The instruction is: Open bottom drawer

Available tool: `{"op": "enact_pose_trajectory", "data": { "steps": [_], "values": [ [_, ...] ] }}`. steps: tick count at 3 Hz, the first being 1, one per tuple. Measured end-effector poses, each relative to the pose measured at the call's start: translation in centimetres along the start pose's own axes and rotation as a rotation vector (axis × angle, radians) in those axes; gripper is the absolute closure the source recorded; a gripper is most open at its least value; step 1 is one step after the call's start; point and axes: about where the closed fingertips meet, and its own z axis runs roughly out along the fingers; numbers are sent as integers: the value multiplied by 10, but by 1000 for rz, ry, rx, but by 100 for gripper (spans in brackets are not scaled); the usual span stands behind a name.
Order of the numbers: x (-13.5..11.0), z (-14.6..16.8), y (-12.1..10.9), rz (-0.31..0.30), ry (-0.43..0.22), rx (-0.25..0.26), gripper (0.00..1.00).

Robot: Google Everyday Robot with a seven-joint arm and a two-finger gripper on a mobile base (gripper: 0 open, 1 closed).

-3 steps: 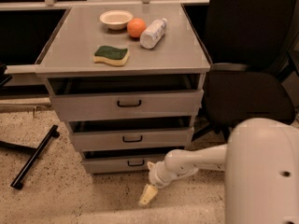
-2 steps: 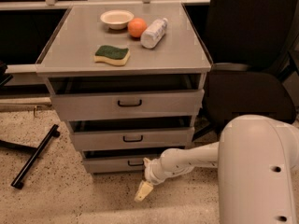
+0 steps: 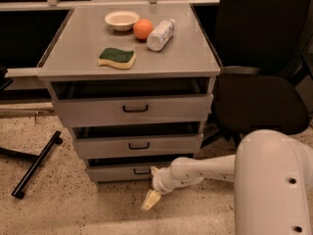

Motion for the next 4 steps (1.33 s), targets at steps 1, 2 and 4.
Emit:
{"op": "enact_pose_trajectory", "data": {
  "steps": [1, 2, 4],
  "values": [
    [12, 42, -7, -9, -105, -35, 0],
    [23, 91, -14, -16, -187, -61, 0],
    [30, 108, -99, 3, -268, 90, 0]
  ]
}}
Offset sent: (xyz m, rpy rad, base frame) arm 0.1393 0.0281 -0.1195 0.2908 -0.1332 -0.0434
